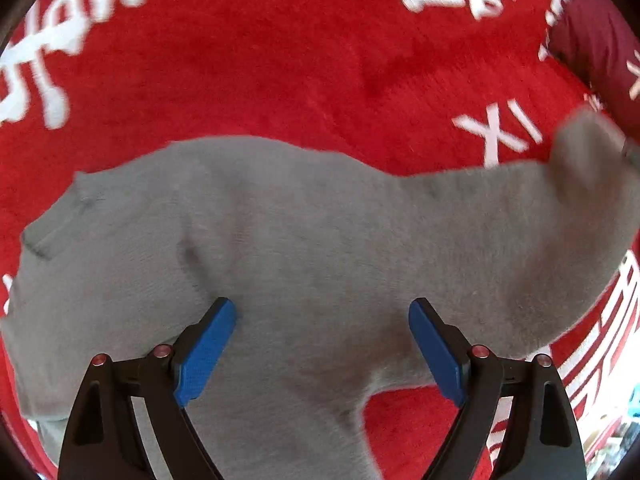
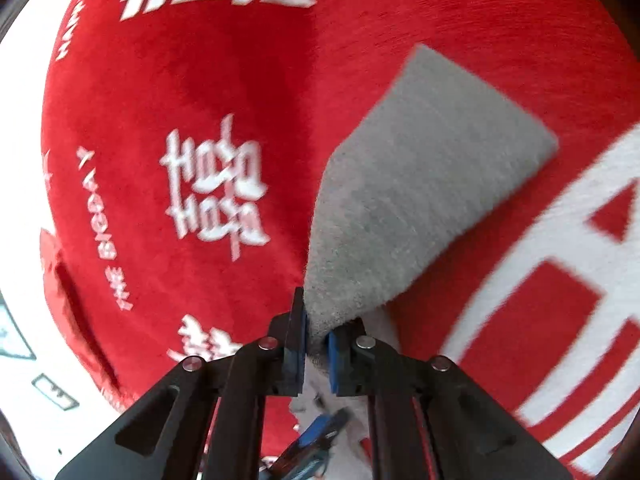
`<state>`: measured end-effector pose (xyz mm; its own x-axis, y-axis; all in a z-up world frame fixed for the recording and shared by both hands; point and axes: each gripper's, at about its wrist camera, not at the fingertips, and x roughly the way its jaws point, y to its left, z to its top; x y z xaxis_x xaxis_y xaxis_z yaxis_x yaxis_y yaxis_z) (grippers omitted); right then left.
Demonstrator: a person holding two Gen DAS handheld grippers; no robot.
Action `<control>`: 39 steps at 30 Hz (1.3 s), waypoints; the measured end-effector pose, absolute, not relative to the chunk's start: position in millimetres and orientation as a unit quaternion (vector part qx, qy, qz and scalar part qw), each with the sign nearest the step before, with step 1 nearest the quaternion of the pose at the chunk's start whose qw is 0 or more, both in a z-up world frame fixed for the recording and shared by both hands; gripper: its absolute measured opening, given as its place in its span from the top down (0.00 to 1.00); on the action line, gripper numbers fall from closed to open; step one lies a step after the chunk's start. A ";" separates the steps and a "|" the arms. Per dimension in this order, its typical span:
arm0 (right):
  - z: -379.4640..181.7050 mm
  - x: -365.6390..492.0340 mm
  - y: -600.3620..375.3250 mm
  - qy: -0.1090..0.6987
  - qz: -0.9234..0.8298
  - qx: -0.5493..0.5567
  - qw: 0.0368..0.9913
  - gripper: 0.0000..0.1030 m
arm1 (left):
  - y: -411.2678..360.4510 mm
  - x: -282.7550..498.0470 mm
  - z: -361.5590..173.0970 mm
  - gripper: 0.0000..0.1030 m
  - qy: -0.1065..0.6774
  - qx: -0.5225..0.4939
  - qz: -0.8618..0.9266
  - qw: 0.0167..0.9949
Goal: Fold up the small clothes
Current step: 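Lift the sleeve with the right tool and fold it across the body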
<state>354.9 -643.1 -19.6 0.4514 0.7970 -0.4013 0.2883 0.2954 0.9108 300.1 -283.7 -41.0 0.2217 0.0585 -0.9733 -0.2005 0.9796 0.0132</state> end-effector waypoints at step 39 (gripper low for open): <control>-23.1 263.3 -228.6 0.653 0.428 0.087 0.619 0.55 | -23.2 83.5 -25.4 0.14 0.564 -0.209 0.294 0.742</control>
<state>263.3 -228.6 -23.1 -0.2197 0.6429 -0.7337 -0.4169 0.6181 0.6664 83.5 -23.2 -25.4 0.1900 0.2005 -0.9611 -0.6728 0.7396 0.0213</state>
